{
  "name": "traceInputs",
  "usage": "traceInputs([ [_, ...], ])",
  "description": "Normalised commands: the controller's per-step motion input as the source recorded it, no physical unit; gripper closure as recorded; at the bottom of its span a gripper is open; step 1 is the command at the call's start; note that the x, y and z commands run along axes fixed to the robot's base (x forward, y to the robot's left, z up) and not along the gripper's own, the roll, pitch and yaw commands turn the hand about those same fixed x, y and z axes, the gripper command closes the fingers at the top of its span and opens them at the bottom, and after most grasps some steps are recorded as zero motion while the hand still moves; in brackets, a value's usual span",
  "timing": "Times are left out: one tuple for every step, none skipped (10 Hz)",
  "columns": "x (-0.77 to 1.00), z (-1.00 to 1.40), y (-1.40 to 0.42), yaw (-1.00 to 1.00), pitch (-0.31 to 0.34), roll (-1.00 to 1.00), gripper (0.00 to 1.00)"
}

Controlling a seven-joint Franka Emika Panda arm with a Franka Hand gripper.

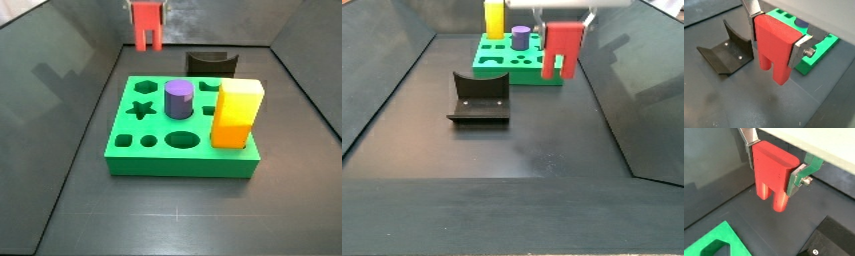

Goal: Pick up the square-circle object. Move up. Place the square-circle object on the fixture. Regrasp the square-circle object. Rotate the square-circle object. Move to above the board. Insert the square-circle object.
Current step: Rotate the square-circle object.

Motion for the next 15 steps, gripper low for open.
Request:
traceInputs([
  [0.04, -1.0, 0.02, -0.05, -0.048, -0.21, 1.0],
  [0.04, -1.0, 0.02, -0.05, -0.05, -0.22, 1.0],
  [0.04, -1.0, 0.02, -0.05, -0.053, -0.23, 1.0],
  [0.04, -0.92, 0.03, -0.05, -0.056, -0.25, 1.0],
  [0.04, -0.79, 0.03, -0.05, -0.056, -0.25, 1.0],
  [0.03, -0.63, 0.02, -0.05, -0.055, -0.27, 1.0],
  [0.03, -0.48, 0.02, -0.05, -0.052, -0.28, 1.0],
  [0.04, -0.36, 0.03, -0.05, -0.05, -0.29, 1.0],
  [0.04, -0.25, 0.03, -0.05, -0.047, -0.29, 1.0],
  [0.03, -0.16, 0.03, -0.05, -0.031, -0.3, 1.0],
  [0.03, -0.16, 0.03, -0.05, -0.031, -0.3, 1.0],
  [0.0, 0.0, 0.0, -0.05, -0.026, -0.1, 0.0],
  [0.0, 1.0, 0.0, -0.04, -0.024, -0.1, 0.0],
  [-0.01, 1.0, 0.0, -0.04, -0.017, -0.1, 0.0],
  [-0.03, 1.0, 0.01, -0.04, 0.022, -0.09, 0.0],
])
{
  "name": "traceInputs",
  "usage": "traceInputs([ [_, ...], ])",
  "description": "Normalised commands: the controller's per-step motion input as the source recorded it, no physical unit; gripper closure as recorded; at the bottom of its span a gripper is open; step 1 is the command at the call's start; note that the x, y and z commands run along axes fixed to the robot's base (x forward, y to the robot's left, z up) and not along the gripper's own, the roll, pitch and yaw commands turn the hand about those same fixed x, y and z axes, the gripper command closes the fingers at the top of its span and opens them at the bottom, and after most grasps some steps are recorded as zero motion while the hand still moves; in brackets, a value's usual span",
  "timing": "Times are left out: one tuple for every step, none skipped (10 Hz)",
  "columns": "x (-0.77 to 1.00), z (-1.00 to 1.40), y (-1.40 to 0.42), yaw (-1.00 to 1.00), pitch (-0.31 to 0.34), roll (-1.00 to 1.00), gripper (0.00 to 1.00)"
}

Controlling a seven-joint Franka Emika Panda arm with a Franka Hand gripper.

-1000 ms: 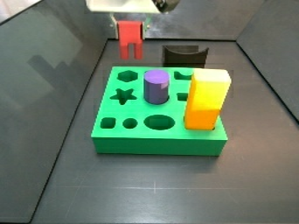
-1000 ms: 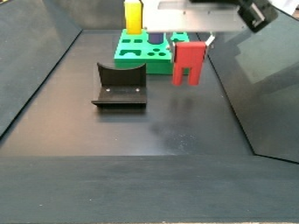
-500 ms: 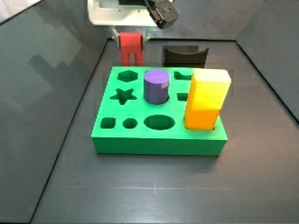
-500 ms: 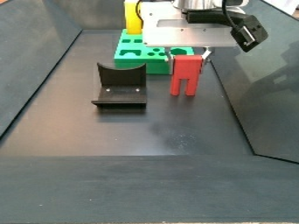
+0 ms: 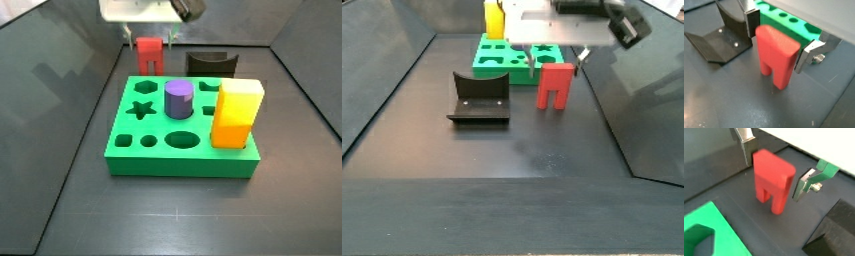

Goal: Pick up the square-circle object. Move up. Place the square-circle object on the fixture. Regrasp the square-circle object. Rotate the square-circle object. Move to above the board. Insert the square-circle object.
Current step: Rotate the square-circle object.

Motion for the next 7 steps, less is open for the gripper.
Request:
traceInputs([
  [-0.03, 0.86, 0.02, -0.04, 0.034, -0.07, 0.0],
  [-0.02, 0.64, 0.02, -0.05, 0.05, -0.05, 0.0],
  [-0.01, 0.52, 0.02, -0.05, 0.054, -0.04, 0.0],
  [-0.01, 0.23, 0.03, -0.04, 0.066, -0.02, 0.0],
  [0.0, 0.0, 0.08, 1.0, 0.006, 0.0, 0.0],
  [0.02, -0.13, 0.07, 1.0, 0.005, 0.0, 0.0],
  [0.03, -0.1, 0.03, 1.0, 0.005, 0.0, 0.0],
])
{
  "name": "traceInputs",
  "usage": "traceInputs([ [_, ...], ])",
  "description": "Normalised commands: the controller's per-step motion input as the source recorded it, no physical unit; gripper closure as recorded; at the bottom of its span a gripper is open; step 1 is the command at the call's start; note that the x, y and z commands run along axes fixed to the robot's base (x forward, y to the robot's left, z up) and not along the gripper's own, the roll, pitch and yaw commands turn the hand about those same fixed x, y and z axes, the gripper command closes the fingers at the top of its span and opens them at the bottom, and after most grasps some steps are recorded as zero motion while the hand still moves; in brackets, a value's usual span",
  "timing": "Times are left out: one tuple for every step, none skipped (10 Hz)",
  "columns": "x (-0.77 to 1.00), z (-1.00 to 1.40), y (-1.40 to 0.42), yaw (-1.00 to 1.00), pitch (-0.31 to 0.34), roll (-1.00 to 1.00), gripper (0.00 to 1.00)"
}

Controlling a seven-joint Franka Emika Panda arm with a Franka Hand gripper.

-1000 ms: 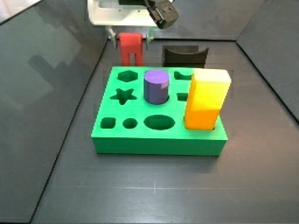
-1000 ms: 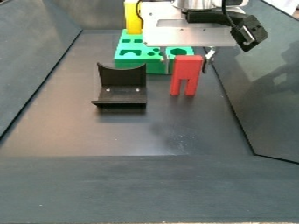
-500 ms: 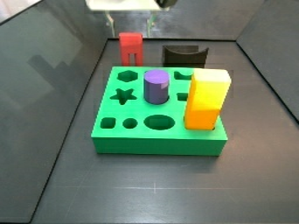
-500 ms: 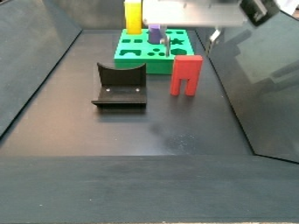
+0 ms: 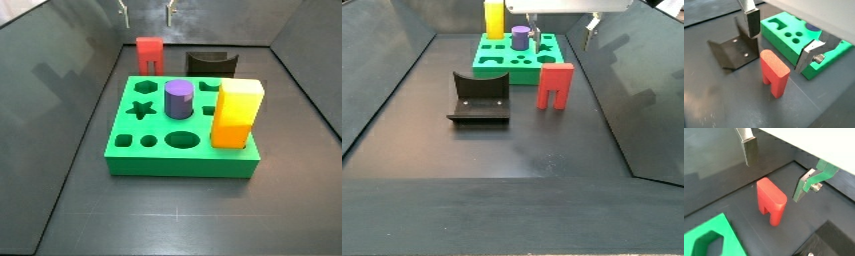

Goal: Pick up the square-circle object. Move up. Place the square-circle object on the fixture. Regrasp the square-circle object. Rotate the square-circle object. Move to above the board. Insert the square-circle object.
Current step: Rotate the square-circle object.

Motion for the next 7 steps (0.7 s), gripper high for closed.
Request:
traceInputs([
  [0.04, -0.08, 0.02, 1.0, 0.004, 0.0, 0.0],
  [0.04, -0.06, 0.01, 1.0, 0.004, 0.0, 0.0],
  [0.04, -0.05, 0.01, 1.0, 0.004, 0.0, 0.0],
  [0.03, -0.04, 0.01, 1.0, 0.004, 0.0, 0.0],
  [0.03, -0.03, 0.0, 1.0, 0.004, 0.0, 0.0],
  [0.03, -0.03, 0.0, 1.0, 0.004, 0.0, 0.0],
  [0.03, -0.03, 0.0, 1.0, 0.004, 0.0, 0.0],
])
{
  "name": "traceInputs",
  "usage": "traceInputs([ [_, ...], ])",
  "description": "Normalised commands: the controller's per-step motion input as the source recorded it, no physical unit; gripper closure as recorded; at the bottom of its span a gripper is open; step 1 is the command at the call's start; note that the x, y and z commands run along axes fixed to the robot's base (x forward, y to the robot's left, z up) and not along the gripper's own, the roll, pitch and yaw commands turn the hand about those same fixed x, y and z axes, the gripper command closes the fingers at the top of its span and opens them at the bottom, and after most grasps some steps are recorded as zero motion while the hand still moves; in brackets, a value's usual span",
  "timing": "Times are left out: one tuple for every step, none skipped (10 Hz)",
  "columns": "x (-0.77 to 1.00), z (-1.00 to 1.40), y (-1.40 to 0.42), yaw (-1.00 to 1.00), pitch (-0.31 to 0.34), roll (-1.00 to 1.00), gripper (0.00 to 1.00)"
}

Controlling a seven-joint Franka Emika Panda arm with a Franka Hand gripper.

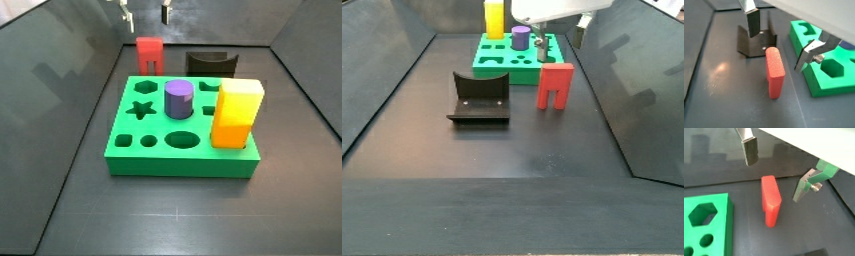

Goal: Pick up the square-circle object. Move up. Place the square-circle object on the fixture. Regrasp the square-circle object. Rotate the square-circle object. Move to above the board. Insert the square-circle object.
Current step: Rotate the square-circle object.

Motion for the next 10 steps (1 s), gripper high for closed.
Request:
traceInputs([
  [0.03, -0.03, 0.0, 1.0, 0.004, 0.0, 0.0],
  [0.03, -0.03, 0.0, 1.0, 0.004, 0.0, 0.0],
  [0.03, -0.03, 0.0, 1.0, 0.004, 0.0, 0.0],
  [0.03, -0.03, 0.0, 1.0, 0.004, 0.0, 0.0],
  [0.03, -0.03, 0.0, 1.0, 0.004, 0.0, 0.0],
  [0.03, -0.03, 0.0, 1.0, 0.005, 0.0, 0.0],
  [0.03, -0.03, 0.0, 1.0, 0.005, 0.0, 0.0],
  [0.03, -0.03, 0.0, 1.0, 0.005, 0.0, 0.0],
  [0.03, -0.03, 0.0, 1.0, 0.005, 0.0, 0.0],
  [0.03, -0.03, 0.0, 1.0, 0.005, 0.0, 0.0],
])
